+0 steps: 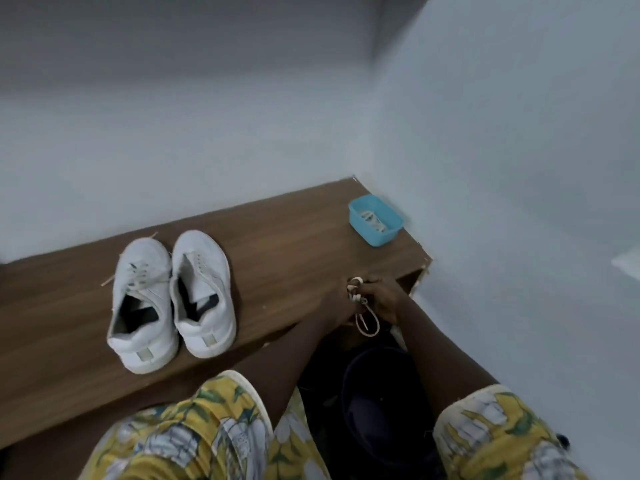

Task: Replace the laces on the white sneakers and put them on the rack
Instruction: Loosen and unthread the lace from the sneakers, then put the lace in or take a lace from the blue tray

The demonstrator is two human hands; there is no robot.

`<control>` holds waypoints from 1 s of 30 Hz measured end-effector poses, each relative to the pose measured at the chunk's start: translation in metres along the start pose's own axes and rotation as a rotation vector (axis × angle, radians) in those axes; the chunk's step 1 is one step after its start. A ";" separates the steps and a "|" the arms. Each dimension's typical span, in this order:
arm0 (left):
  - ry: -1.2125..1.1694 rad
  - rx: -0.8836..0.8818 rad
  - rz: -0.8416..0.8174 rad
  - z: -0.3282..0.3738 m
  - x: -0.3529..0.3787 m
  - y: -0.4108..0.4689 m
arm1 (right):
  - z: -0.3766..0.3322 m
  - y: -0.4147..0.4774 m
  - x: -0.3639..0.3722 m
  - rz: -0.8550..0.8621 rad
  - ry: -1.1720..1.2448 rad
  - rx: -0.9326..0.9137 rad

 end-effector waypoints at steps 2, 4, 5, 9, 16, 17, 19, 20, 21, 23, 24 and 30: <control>-0.066 -0.117 -0.127 -0.020 0.044 0.006 | 0.023 -0.006 -0.033 0.057 -0.057 0.040; -0.051 -0.146 -0.205 -0.032 0.084 0.007 | 0.047 -0.014 -0.062 0.100 -0.145 0.081; -0.037 -0.162 -0.215 -0.038 0.100 0.005 | 0.060 -0.017 -0.075 0.124 -0.205 0.101; 0.060 -0.241 -0.210 -0.070 0.156 0.006 | 0.103 -0.022 -0.119 0.182 -0.382 0.114; 0.269 -0.207 -0.258 -0.085 0.203 -0.006 | 0.148 -0.023 -0.152 0.174 -0.779 0.097; 0.295 -0.216 -0.289 -0.089 0.205 -0.008 | 0.153 -0.022 -0.151 0.147 -0.822 0.122; 0.328 -0.248 -0.320 -0.102 0.206 -0.012 | 0.162 -0.021 -0.151 0.109 -0.895 0.168; 0.340 -0.258 -0.337 -0.107 0.207 -0.014 | 0.164 -0.021 -0.152 0.110 -0.917 0.181; 0.355 -0.261 -0.350 -0.110 0.206 -0.015 | 0.166 -0.021 -0.152 0.118 -0.929 0.186; 0.394 -0.225 -0.313 -0.109 0.199 -0.016 | 0.165 -0.022 -0.151 0.137 -0.949 0.180; 0.411 -0.200 -0.279 -0.107 0.194 -0.016 | 0.164 -0.022 -0.150 0.143 -0.960 0.177; 0.424 -0.069 -0.199 -0.080 0.159 -0.010 | 0.127 -0.017 -0.112 0.156 -0.973 0.099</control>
Point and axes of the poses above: each hand's wrist, its own y-axis towards the middle knuckle, its own x-axis out of the palm, z = x × y, the point moved 7 cm from there along y, towards the middle knuckle, and after that the axes turned 6 degrees about y, right-handed, at the moved point
